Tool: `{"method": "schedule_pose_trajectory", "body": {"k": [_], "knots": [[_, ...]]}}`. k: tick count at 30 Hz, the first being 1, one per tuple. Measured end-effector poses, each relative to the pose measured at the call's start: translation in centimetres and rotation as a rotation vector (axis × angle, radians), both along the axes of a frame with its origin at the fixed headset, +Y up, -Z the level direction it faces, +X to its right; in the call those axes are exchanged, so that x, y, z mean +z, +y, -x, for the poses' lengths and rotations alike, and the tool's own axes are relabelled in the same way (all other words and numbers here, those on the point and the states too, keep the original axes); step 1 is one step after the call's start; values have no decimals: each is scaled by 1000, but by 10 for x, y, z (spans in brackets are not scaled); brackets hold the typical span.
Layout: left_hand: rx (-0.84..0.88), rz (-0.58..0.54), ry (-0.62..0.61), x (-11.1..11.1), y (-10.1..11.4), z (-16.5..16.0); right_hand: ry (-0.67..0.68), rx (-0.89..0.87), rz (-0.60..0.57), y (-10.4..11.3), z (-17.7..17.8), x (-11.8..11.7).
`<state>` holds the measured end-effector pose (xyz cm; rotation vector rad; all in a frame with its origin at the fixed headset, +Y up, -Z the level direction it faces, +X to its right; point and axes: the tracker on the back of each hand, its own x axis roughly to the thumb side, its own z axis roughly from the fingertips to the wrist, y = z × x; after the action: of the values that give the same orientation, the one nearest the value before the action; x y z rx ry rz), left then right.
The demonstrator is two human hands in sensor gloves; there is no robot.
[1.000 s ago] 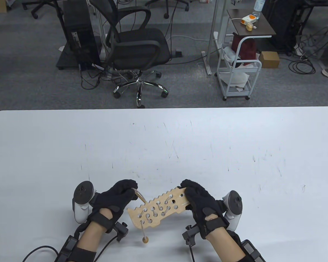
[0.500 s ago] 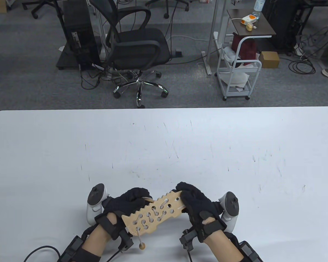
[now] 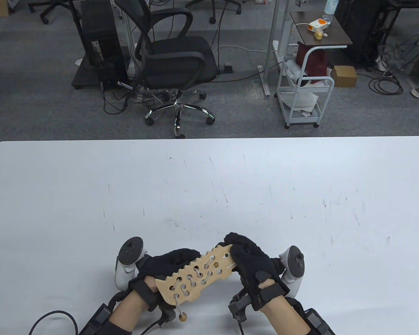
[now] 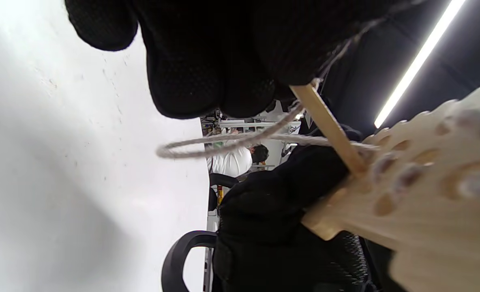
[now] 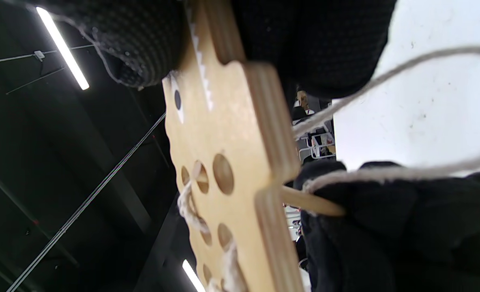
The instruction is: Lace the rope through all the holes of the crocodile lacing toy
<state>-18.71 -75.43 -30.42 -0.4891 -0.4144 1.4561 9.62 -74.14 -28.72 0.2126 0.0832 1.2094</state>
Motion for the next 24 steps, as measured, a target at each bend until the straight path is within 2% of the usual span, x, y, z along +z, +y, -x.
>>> {"method": "schedule_pose_trajectory", "body": {"k": [8,15,24], "knots": [[11,-26,-7,2,5,-2,-28,49,-28,0,2,0],[76,-54,-43,6,8,-8,-80,165,-127,6,1,0],[149,-64,-85,9,12,-12,-102,230,-149,4,2,-1]]}}
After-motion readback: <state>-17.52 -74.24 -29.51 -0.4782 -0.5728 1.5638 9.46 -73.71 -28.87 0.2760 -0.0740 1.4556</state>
